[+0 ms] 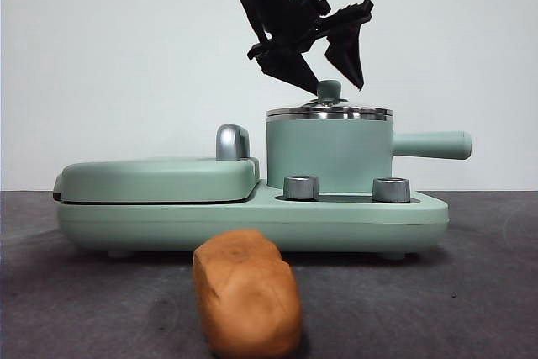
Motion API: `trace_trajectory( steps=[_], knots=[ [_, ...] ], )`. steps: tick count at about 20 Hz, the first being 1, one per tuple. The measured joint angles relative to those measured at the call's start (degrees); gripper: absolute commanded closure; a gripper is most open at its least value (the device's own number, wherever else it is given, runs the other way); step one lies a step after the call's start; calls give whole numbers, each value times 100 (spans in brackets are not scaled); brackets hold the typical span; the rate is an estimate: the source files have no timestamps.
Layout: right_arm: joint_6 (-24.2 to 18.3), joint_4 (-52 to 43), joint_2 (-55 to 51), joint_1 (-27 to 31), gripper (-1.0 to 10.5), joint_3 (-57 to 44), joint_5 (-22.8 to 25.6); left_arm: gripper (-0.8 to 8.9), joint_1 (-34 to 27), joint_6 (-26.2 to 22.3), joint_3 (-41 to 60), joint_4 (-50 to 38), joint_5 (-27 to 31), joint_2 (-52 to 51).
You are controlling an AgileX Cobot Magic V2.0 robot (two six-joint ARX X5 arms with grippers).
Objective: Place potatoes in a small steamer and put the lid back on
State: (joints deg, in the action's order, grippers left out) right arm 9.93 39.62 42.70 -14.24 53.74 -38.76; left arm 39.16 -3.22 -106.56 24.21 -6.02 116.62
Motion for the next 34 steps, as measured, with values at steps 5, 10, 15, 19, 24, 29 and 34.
trace_trajectory(
  steps=[5, 10, 15, 19, 24, 29, 34],
  knots=[
    [48, 0, 0, 0, 490, 0, 2, 548, 0, -72, -2, 26, 37, 0],
    [109, 0, 0, 0, 490, 0, 0, 718, -20, -153, -2, 35, 140, 0],
    [238, 0, 0, 0, 490, 0, 0, 809, -28, -184, -11, 46, 168, 0],
    [254, 2, 0, 0, 490, 0, 0, 808, -28, -188, -101, 153, 179, 7],
    [254, 2, 0, 0, 490, 0, 0, 809, -22, -153, -671, 516, 168, 44],
    [415, 74, 35, -20, 491, 0, 389, 808, -42, -22, -922, 807, 164, 44],
    [761, 302, 686, -920, 492, 2, 1314, 808, -363, 205, -922, 1126, 164, 0]
  ],
)
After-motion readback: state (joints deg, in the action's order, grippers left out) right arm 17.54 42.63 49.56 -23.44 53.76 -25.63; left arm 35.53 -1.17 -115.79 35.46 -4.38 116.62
